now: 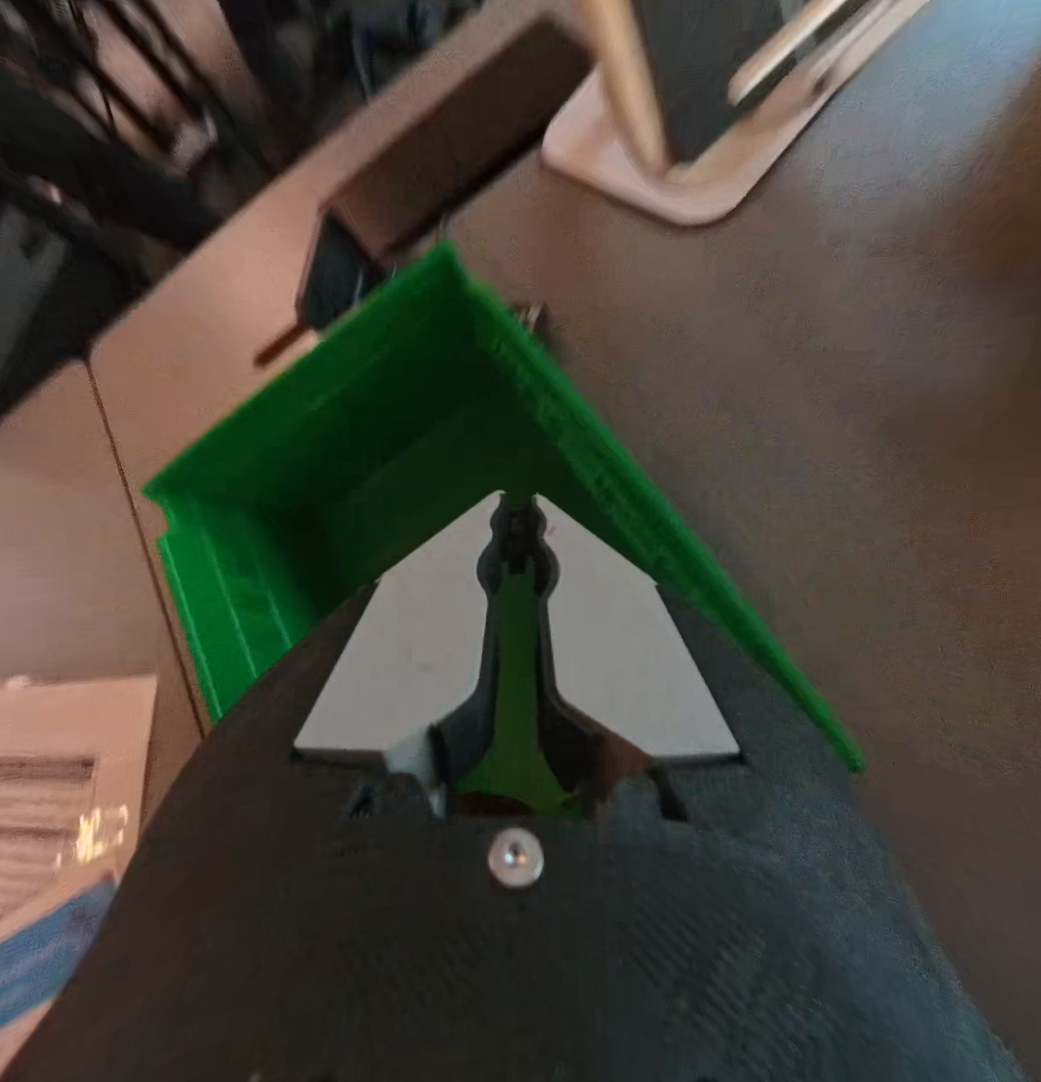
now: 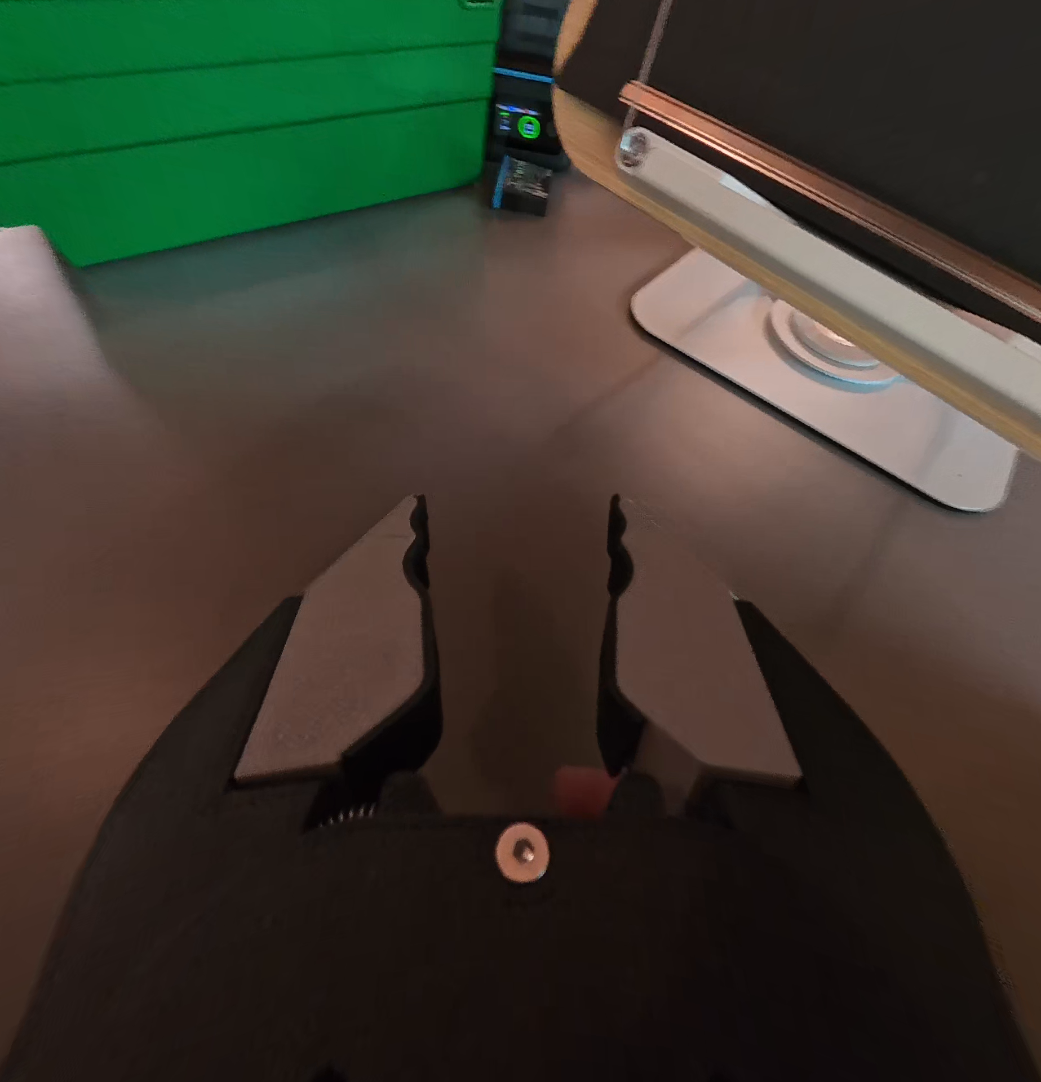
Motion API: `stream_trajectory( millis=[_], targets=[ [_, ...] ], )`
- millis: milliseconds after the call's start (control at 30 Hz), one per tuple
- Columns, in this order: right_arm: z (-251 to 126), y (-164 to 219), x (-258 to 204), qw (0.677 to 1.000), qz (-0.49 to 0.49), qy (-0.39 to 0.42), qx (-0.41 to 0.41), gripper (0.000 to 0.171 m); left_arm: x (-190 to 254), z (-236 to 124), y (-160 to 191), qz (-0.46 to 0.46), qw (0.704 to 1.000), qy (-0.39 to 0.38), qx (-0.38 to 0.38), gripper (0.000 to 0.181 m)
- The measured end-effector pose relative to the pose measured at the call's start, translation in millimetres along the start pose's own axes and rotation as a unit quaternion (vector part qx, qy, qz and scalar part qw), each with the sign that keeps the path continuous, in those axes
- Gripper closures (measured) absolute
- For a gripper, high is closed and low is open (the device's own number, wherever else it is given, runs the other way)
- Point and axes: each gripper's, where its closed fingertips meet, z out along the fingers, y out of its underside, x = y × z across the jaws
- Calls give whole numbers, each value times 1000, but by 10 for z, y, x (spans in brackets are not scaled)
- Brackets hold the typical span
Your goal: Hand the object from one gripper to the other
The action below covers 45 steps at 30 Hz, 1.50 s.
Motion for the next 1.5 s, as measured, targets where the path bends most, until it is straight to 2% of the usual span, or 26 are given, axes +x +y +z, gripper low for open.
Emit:
stream_trajectory(
  millis=[33,133,200,267,300,400,467,600,800,933,1033,1100,1233,1400,1500],
  targets=[
    [-5,-19,-62,1000,-2,-20,4,115,200,-115,-298,25,998,10,50,178],
    [-82,-148,-192,998,-5,-63,31,115,1019,-429,-1062,119,971,52,201,178],
    [-195,-270,-225,995,-3,-84,54,114,1605,-614,-1429,145,930,80,327,179],
    [-345,-402,-221,991,7,-103,80,114,2077,-697,-1608,126,889,100,428,179],
    [-423,-458,-212,989,14,-112,94,115,2211,-678,-1651,125,872,77,466,178],
    [-629,-580,-166,981,34,-137,133,116,2493,-464,-1676,184,838,2,514,178],
    [-722,-612,-117,977,41,-144,149,117,2596,-341,-1674,204,827,-2,524,178],
    [-877,-665,-149,968,34,-182,172,131,2726,-216,-1588,246,816,24,523,179],
    [-961,-748,-297,954,34,-226,194,130,2899,-158,-1411,311,799,35,514,179],
    [-997,-779,-456,941,45,-271,199,130,3000,-191,-1385,352,785,12,510,178],
    [-1072,-797,-597,919,61,-331,207,133,3063,-173,-1347,387,774,-11,502,179],
    [-1100,-787,-642,907,78,-362,201,134,3104,-211,-1338,393,767,-16,508,179],
    [-1152,-743,-677,893,86,-398,191,147,3153,-256,-1324,384,765,0,516,179],
    [-1135,-720,-697,885,106,-417,180,146,3193,-245,-1304,374,768,22,519,179],
    [-1175,-721,-756,871,117,-444,175,142,3261,-247,-1259,392,760,38,516,178]
  ],
)
